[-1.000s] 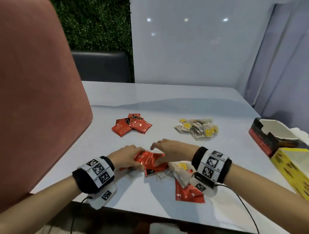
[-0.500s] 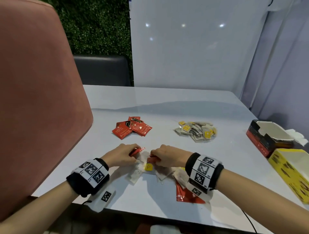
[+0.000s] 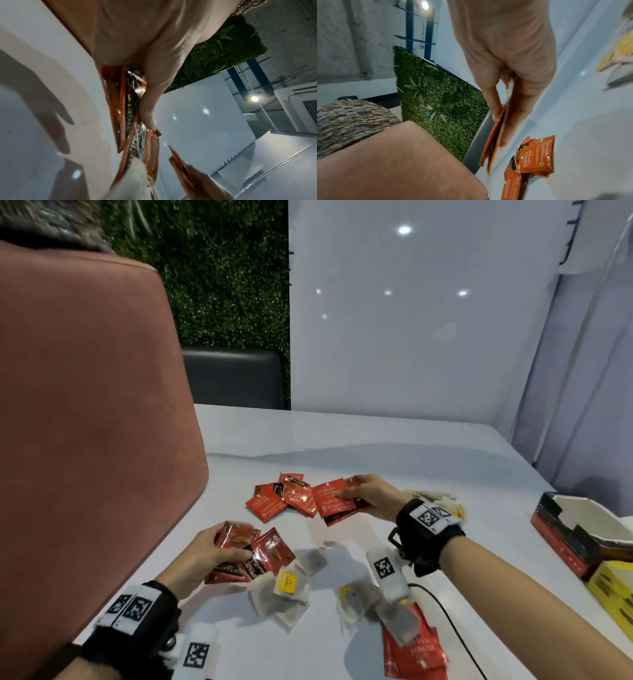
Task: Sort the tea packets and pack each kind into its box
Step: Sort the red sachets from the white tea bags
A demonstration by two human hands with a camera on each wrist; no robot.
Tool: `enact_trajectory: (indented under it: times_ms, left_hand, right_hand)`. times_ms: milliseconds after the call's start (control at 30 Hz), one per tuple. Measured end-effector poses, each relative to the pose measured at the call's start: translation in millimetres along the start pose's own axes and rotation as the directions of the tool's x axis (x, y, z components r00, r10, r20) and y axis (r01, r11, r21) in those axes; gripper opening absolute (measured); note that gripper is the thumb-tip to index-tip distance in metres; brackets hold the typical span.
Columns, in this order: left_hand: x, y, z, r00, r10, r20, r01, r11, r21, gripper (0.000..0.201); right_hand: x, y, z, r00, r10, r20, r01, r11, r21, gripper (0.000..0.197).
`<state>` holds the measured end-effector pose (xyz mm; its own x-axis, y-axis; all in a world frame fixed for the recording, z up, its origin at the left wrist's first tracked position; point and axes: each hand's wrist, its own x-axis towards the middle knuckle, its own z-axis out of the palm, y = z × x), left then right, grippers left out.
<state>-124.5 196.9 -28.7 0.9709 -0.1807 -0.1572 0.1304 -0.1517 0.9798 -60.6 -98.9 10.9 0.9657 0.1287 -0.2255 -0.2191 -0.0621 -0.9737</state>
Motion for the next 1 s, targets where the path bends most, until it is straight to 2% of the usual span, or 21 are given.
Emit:
enact_trajectory:
  times_ms: [67, 133, 233, 300, 367, 400, 433, 467, 500, 567, 667, 767, 900, 1000]
  left_hand:
    - [-4.3, -2.2, -3.4, 0.999, -0.026, 0.039, 0.029, 0.997, -0.077, 0.059]
    - [-4.8, -1.0, -7.5, 0.998, -0.013, 0.066, 0.02, 0.994, -0.107, 0.08]
    - [-1.3, 6.3, -15.3, 0.999, 0.015, 0.037, -0.01, 0.992, -0.122, 0.088]
    - [0.7, 12.4, -20.3, 1.0, 0.027, 0.011, -0.025, 0.992, -0.124, 0.082]
    - [3.4, 15.3, -25.6, 1.0, 0.027, -0.003, -0.028, 0.992, -0.12, 0.078]
    - [4.5, 16.1, -28.3, 1.0, 0.02, -0.01, -0.021, 0.993, -0.113, 0.078]
    - [6.0, 16.6, -31.4, 1.0, 0.019, -0.015, -0.02, 0.994, -0.108, 0.08]
    - [7.7, 17.6, -35.5, 1.0, 0.021, -0.022, -0.023, 0.994, -0.106, 0.082]
    - [9.9, 19.6, -38.6, 0.999, 0.024, -0.027, -0.027, 0.995, -0.101, 0.081]
    - [18.1, 26.1, -41.7, 0.999, 0.02, -0.044, -0.025, 0.994, -0.105, 0.073]
    - [42.7, 35.3, -39.9, 0.995, 0.005, -0.098, -0.019, 0.989, -0.148, 0.035]
    - [77.6, 40.1, -33.2, 0.994, -0.036, -0.107, 0.027, 0.995, -0.093, 0.012]
    - [122.2, 43.1, -23.8, 0.988, -0.059, -0.146, 0.057, 0.998, -0.02, 0.005]
    - [148.4, 48.4, -19.8, 0.985, -0.039, -0.168, 0.045, 0.999, 0.029, 0.008]
  right_hand:
    - [22.9, -8.5, 10.3, 0.999, 0.037, 0.009, -0.037, 0.999, 0.003, 0.005]
    - [42.8, -19.8, 24.3, 0.998, 0.069, -0.013, -0.069, 0.998, 0.003, 0.002]
    - [78.7, -26.9, 43.1, 0.988, 0.115, -0.107, -0.117, 0.993, -0.017, 0.01]
    - [105.0, -20.7, 50.8, 0.978, 0.133, -0.159, -0.151, 0.983, -0.104, 0.016]
    - [120.8, -17.4, 62.1, 0.986, 0.077, -0.149, -0.107, 0.973, -0.205, 0.007]
    - [119.8, -17.0, 68.5, 0.988, 0.078, -0.137, -0.114, 0.953, -0.281, 0.011]
    - [117.6, -19.2, 74.2, 0.989, 0.09, -0.117, -0.126, 0.927, -0.353, 0.022]
    - [117.2, -18.6, 80.3, 0.992, 0.05, -0.115, -0.101, 0.866, -0.49, 0.032]
    - [117.9, -16.7, 84.7, 0.992, 0.071, -0.103, -0.115, 0.848, -0.518, 0.036]
    - [118.3, -15.0, 89.6, 0.997, 0.013, -0.082, -0.066, 0.722, -0.689, 0.038]
    - [106.0, -12.2, 83.0, 0.99, -0.049, -0.129, -0.073, 0.606, -0.792, 0.038]
    - [72.9, -15.0, 65.8, 0.999, -0.016, 0.029, 0.033, 0.503, -0.864, 0.037]
    - [25.0, -8.4, 22.9, 0.976, 0.128, 0.177, 0.091, 0.499, -0.862, 0.034]
    - [-18.5, 4.0, -11.8, 0.952, 0.198, 0.233, 0.137, 0.405, -0.904, 0.036]
